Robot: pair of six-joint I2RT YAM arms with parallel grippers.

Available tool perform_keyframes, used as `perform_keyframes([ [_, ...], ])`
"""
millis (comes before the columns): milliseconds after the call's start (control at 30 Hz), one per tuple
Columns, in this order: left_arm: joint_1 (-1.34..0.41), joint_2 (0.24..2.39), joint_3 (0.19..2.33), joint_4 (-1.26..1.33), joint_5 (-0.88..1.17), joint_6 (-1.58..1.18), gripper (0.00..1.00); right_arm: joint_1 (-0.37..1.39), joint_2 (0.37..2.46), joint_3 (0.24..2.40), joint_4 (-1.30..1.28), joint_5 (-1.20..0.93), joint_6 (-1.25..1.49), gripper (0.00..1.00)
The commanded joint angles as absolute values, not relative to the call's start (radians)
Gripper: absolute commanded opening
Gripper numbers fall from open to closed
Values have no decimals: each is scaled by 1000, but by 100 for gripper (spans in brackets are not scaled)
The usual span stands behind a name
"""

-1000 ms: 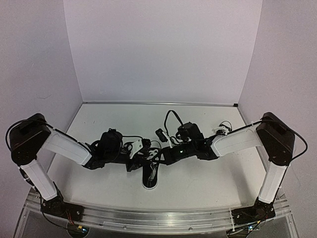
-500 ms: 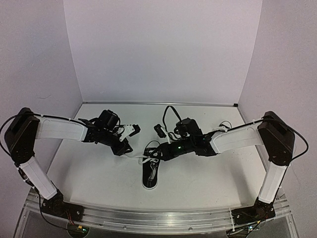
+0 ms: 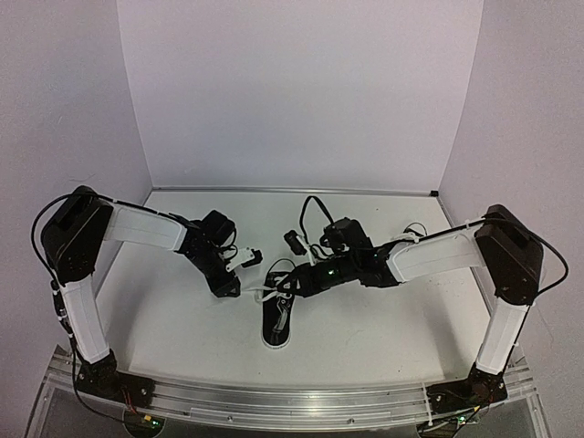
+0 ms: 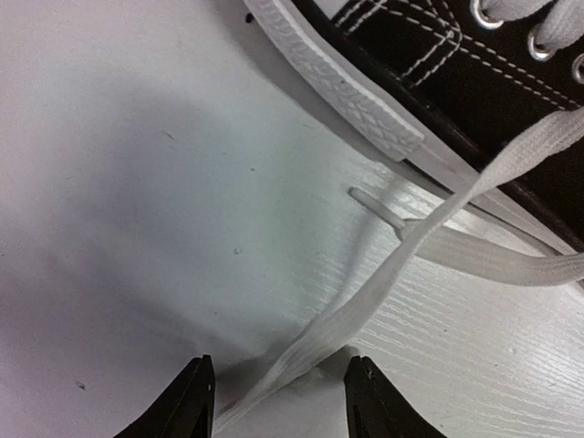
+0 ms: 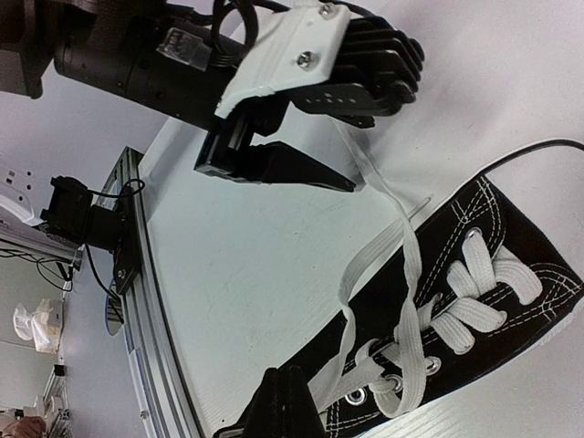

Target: Tie the shoes

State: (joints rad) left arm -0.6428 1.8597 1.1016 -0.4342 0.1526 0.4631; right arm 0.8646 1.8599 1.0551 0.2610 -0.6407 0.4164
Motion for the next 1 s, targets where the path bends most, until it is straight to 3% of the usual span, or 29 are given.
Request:
perform_keyframes([
  [0,-633,1905,1162,-525,170,472,46,871,1850,1094,261,-635,416,0],
  [100,-632,1905,1171,-540,178,448,33,870,1849,1096,257,-631,415,0],
  [200,-632,1828,1144,-511,172,389,9,871,1849,1100,252,-618,416,0],
  [267,-632,1738,1105,-453,166,344,1,871,1850,1101,250,-609,419,0],
  [467,-632,1457,989,-341,73,98,0,870,1858,1106,249,-583,432,0],
  [767,-667,1250,931,-477,27,-275,0,870,1853,1103,245,-553,447,0],
  [967,-775,1104,856,-532,-13,-335,0,869,1857,1108,243,-535,456,0],
])
